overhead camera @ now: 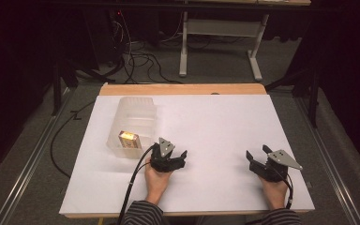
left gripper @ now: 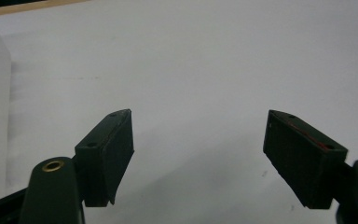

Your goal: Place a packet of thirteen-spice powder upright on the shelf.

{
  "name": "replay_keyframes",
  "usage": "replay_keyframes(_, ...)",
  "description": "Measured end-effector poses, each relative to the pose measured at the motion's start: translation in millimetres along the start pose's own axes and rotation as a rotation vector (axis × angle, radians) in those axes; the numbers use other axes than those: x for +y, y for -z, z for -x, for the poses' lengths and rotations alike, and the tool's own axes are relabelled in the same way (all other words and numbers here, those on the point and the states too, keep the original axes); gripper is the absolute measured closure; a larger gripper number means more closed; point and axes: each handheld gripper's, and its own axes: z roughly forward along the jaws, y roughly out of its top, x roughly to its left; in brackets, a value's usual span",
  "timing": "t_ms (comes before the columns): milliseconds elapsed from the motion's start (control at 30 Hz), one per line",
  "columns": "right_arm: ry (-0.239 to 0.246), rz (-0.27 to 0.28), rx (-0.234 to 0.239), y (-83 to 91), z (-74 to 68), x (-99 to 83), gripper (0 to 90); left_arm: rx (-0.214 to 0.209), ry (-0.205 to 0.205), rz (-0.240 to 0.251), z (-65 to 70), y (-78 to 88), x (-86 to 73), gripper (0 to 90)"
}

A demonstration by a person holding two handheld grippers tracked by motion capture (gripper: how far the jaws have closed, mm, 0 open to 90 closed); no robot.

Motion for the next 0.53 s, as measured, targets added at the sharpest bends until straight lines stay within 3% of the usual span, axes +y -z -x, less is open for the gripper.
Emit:
replay_keyframes(133,0.001,0.001,0.001,-0.1,0.4,0.0,29.3,0.009,-0.033,0.008,3.4,0.5,-0.5,24.7)
replay_keyframes(533,-0.003,0.0,0.001,0.1,0.5,0.0,29.1,0.006,-0.035,0.008,3.4,0.6,-0.4,24.7)
